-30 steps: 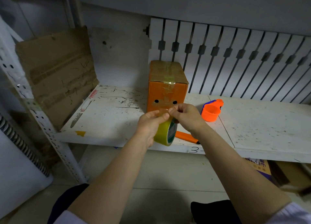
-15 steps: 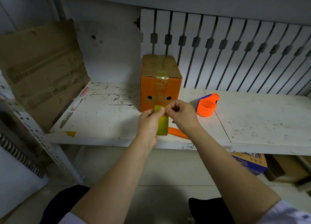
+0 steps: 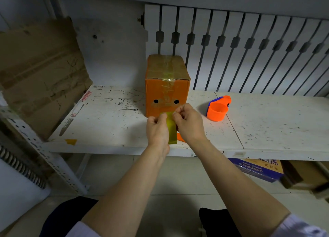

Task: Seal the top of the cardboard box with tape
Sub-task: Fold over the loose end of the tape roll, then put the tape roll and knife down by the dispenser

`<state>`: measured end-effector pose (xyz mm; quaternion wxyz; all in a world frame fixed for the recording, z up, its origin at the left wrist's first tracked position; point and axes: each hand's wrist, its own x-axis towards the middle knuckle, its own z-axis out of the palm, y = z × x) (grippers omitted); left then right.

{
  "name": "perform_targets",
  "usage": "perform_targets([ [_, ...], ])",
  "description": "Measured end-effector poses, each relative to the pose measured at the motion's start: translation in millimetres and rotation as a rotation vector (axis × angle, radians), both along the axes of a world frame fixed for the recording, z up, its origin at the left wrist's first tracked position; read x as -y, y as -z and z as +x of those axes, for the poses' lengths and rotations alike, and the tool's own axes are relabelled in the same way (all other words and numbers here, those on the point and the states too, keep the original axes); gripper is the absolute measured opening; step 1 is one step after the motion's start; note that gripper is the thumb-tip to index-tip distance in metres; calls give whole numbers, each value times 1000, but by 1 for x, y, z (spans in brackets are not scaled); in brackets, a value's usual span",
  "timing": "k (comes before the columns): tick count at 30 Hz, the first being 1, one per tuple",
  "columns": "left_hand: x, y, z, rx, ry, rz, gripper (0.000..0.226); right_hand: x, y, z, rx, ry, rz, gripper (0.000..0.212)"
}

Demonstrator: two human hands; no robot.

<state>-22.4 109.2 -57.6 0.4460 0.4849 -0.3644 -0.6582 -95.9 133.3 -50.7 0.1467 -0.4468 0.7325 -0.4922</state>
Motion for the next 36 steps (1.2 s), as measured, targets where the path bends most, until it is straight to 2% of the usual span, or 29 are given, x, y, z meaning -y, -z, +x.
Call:
perform_targets([
  [4,-7,3,-10,35,-32,-31,23,-6,-4,-4,130,20,29,19],
  [8,-7,4,-20,12,-56,-35,30,-18,3,-17,268,-101,87,31],
  [10,-9,6,-25,17,-6,-41,33,-22,9,-28,212,-94,95,35],
  [14,-9,11,-35,123,136,-92,28,-29,18,-61,56,133,135,38],
  [18,4,18,-41,279,151,-98,11,-43,25,-107,-104,355,278,24],
  [21,14,22,-49,371,188,-135,8,-50,36,-141,-233,455,422,20],
  [23,22,25,-58,428,217,-179,8,-49,43,-161,-371,485,498,18],
  [28,38,33,-84,459,289,-266,10,-33,59,-204,-686,478,733,31],
  [36,47,48,-112,454,332,-364,11,-11,82,-243,-793,487,831,33],
])
